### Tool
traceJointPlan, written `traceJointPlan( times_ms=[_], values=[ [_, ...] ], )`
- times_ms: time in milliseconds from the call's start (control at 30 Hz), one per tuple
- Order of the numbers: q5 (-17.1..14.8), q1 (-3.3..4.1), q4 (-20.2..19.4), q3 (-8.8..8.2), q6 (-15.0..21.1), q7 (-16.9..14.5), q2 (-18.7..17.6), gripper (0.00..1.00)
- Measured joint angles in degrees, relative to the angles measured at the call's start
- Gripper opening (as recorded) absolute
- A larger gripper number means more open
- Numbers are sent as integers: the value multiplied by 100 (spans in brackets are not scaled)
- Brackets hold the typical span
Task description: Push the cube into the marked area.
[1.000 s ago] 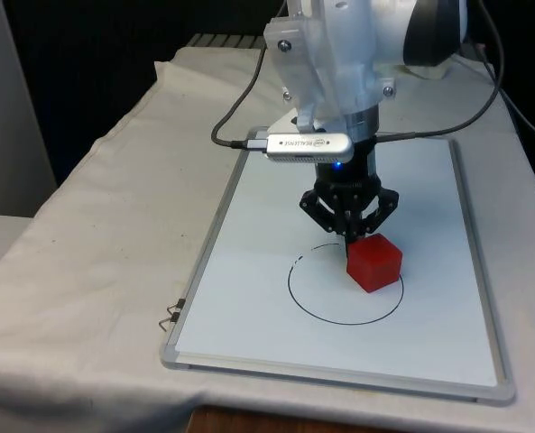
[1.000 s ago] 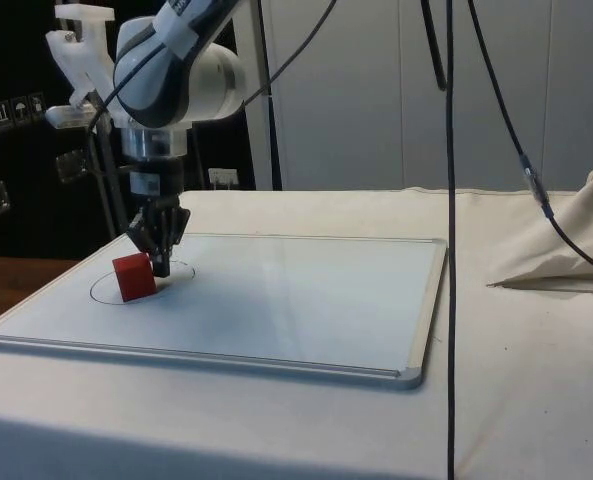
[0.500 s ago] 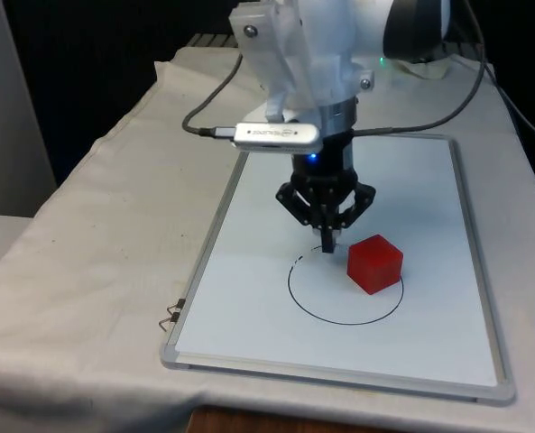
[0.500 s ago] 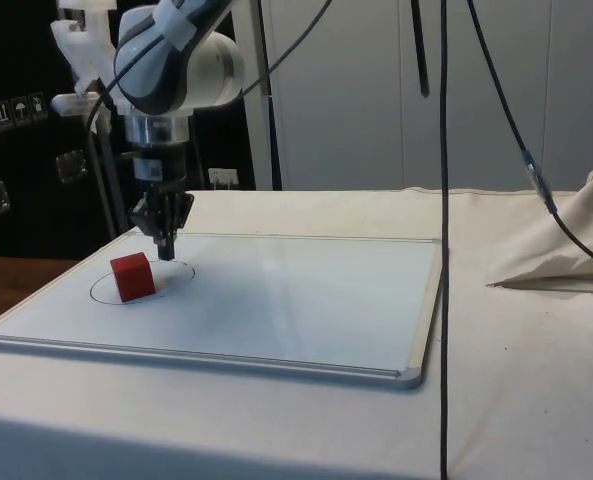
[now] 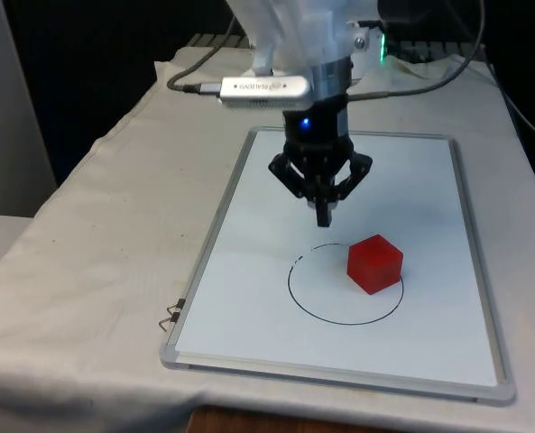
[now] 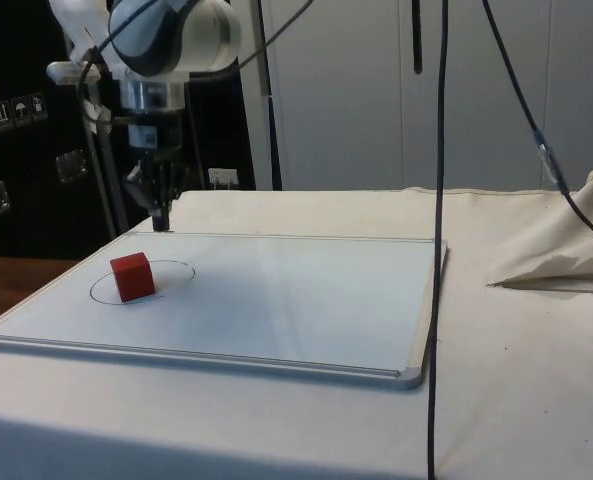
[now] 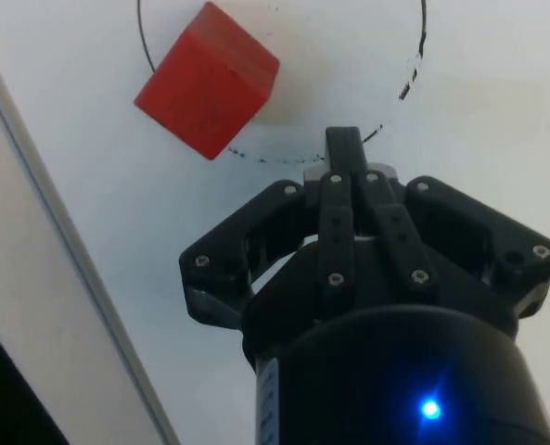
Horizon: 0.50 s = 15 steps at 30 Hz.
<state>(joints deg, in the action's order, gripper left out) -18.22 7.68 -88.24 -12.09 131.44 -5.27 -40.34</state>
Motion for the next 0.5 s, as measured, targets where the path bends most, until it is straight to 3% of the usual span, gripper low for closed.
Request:
traceJointPlan(
  times_ms=[500],
  values=[
    [332,97,34,6,-476,-166,464,0]
  ],
)
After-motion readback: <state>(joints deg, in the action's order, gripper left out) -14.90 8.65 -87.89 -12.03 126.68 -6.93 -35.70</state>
